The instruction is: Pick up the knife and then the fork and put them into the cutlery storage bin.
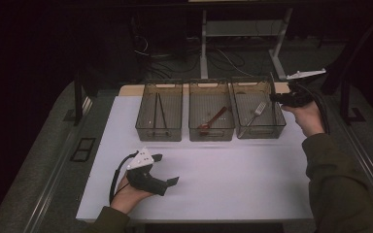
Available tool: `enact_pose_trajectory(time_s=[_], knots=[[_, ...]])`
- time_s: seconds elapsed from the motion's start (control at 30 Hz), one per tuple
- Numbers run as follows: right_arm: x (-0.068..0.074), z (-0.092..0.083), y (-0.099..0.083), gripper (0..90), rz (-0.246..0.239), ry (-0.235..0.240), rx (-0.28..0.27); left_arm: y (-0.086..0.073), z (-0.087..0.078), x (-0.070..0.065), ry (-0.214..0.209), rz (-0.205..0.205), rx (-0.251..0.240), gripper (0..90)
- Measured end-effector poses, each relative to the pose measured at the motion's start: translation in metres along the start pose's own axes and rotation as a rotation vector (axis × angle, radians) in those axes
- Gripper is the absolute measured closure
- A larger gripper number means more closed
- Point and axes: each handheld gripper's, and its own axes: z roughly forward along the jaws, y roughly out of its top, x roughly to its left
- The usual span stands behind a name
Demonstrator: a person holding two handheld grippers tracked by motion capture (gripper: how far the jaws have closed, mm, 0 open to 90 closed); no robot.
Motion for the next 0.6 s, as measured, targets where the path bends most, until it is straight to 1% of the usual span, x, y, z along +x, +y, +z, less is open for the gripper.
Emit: enact_pose_trajectory(time_s=[0.1, 0.23, 0.3, 0.43, 0.47, 0.53, 0.6], knots=[[0.001, 0.011, 0.001, 87.3, -0.003, -0.002, -0.006, 0.0, 0.001, -0.001, -0.003, 0.004, 0.005, 0.0], [0.001, 0.024, 0.002, 87.1, -0.001, 0.003, 0.007, 0.0, 0.002, -0.001, -0.007, 0.011, 0.007, 0.0], [0.003, 0.03, 0.002, 86.8, -0.011, 0.01, 0.01, 0.0, 0.002, -0.001, -0.007, 0.011, 0.008, 0.0], [0.009, 0.043, 0.002, 85.5, -0.024, 0.007, 0.027, 0.0, 0.002, -0.001, -0.01, 0.017, 0.012, 0.0], [0.01, 0.046, 0.002, 84.7, -0.023, 0.0, 0.033, 0.0, 0.002, -0.002, -0.01, 0.017, 0.008, 0.0], [0.011, 0.049, 0.0, 80.1, -0.015, -0.007, 0.04, 0.0, 0.002, -0.002, -0.01, 0.016, 0.007, 0.0], [0.01, 0.051, -0.002, 76.3, -0.008, -0.005, 0.047, 0.0, 0.002, -0.002, -0.011, 0.016, 0.007, 0.0]])
